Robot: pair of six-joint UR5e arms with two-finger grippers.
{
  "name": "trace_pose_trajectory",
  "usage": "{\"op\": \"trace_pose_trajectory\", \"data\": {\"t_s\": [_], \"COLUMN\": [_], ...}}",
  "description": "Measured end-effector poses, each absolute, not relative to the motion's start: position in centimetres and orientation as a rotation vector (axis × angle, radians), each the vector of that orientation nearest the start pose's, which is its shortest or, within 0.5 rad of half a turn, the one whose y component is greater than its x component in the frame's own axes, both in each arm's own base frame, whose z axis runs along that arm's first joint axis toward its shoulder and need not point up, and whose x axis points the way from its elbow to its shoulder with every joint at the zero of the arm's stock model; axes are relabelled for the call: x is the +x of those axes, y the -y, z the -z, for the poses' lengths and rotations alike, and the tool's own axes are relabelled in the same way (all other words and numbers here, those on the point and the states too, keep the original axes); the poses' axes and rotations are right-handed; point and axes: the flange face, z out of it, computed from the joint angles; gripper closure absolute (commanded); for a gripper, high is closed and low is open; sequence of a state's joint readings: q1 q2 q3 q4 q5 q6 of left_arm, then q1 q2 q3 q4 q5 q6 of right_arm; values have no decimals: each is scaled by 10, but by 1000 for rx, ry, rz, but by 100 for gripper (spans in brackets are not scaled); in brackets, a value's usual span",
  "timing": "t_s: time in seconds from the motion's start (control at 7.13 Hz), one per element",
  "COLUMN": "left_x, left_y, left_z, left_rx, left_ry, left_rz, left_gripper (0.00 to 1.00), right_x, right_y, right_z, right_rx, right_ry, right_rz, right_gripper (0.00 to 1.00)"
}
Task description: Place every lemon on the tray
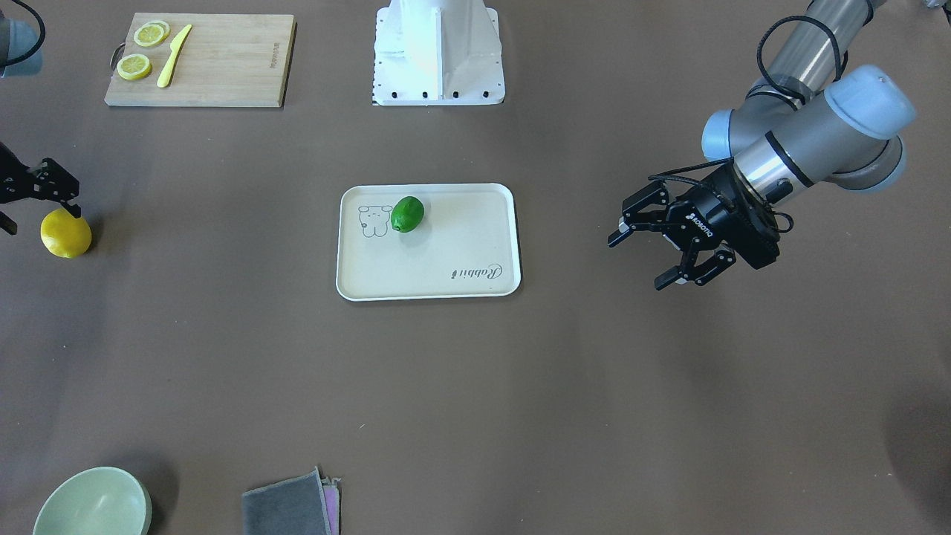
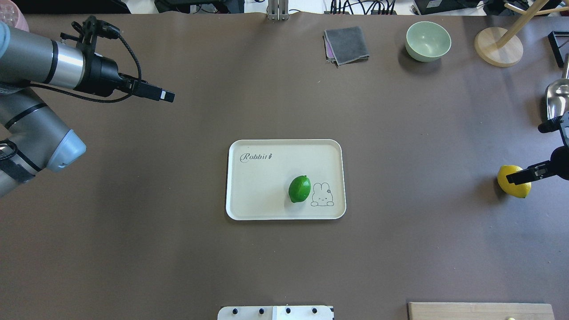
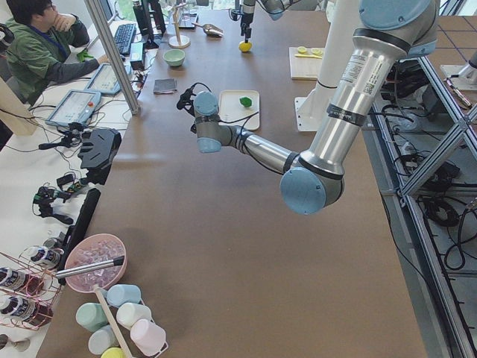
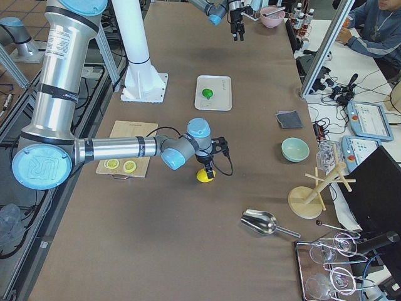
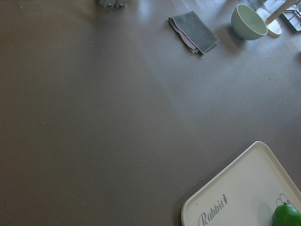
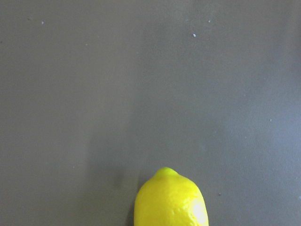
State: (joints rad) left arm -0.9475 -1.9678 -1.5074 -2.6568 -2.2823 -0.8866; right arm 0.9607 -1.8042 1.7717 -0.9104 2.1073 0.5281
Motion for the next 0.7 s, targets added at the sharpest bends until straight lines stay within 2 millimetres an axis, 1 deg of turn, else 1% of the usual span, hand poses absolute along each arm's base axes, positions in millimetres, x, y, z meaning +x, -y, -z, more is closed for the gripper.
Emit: {"op": "trace_pose_trajectory", "data": {"t_s": [0.14, 0.28, 0.42, 0.56, 0.7], "left_x": [309, 308, 308, 309, 308], "left_y": [547, 547, 547, 547, 547], "left_z": [-339, -339, -339, -339, -339], "left_rx": [581, 582, 583, 584, 585], "left_ry": [-1343, -1343, -1344, -1344, -1344], "left_rz": [-290, -291, -291, -291, -291], "left_gripper": [2, 2, 2, 2, 2], "right_x": [-186, -196, -202, -206, -210], "right_y": [398, 404, 408, 411, 415], "right_z": [-614, -623, -624, -619, -606], "right_rx": [212, 198, 195, 199, 208], "right_ry": [758, 753, 753, 760, 776], "right_rz": [257, 264, 269, 270, 268], "right_gripper": [26, 99, 100, 100, 100]}}
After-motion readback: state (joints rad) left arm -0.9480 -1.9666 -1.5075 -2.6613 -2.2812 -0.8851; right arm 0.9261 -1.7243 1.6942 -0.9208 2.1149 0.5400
